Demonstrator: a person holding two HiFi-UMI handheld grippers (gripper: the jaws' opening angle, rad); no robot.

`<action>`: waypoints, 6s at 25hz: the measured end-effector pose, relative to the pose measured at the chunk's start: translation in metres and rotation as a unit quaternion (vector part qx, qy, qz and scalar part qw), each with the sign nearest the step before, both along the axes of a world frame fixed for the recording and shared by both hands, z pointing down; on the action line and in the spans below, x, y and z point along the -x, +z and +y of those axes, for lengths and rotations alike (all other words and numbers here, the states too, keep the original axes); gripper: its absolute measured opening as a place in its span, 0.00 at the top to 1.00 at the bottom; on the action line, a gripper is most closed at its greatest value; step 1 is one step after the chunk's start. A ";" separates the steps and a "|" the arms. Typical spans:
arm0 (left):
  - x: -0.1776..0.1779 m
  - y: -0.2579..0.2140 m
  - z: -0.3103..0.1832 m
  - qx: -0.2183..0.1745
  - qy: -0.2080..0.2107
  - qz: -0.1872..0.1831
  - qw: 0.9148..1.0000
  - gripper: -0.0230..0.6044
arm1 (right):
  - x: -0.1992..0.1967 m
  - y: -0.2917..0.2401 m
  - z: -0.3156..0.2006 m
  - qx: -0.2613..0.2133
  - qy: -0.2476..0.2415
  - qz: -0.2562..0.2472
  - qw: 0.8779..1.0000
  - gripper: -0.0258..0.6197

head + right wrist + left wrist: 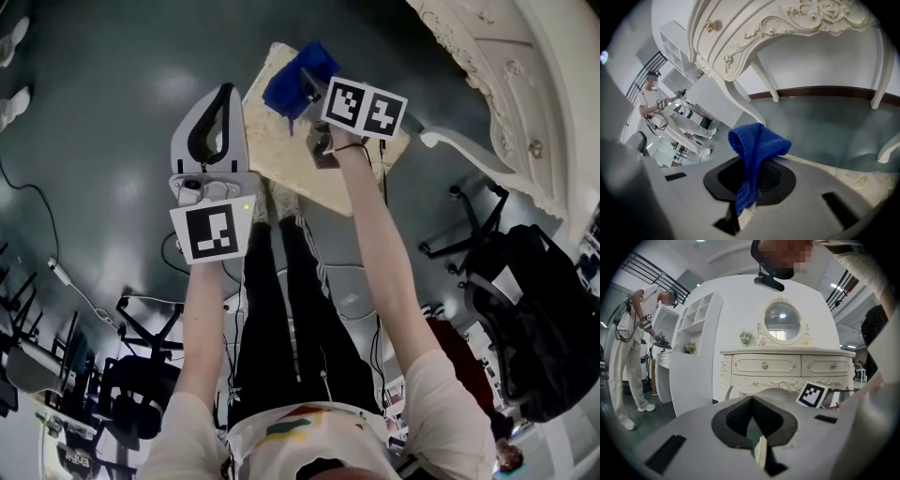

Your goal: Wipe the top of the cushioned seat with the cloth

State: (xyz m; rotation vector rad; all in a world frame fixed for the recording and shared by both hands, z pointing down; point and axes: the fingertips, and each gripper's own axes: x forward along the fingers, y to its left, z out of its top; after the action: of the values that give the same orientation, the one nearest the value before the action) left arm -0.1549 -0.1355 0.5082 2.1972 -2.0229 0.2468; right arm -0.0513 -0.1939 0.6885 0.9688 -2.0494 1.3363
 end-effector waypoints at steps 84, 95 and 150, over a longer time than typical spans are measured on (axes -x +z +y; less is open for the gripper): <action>-0.019 -0.035 0.025 -0.035 0.007 -0.004 0.999 0.96 | -0.001 -0.130 0.069 -0.051 0.009 -0.153 0.987 0.91; 0.009 -0.023 0.037 -0.027 -0.028 -0.004 0.999 0.96 | 0.076 -0.037 0.086 0.038 0.005 -0.154 0.987 0.91; -0.036 -0.035 0.024 -0.038 0.006 -0.001 0.999 0.96 | -0.157 0.003 0.117 0.026 -0.008 0.080 0.996 0.91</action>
State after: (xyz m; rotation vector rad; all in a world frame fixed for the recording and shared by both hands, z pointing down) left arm -0.1189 -0.1113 0.4731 2.2551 -2.0524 0.1762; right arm 0.1056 -0.0774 0.6918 1.0009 -1.8887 1.2557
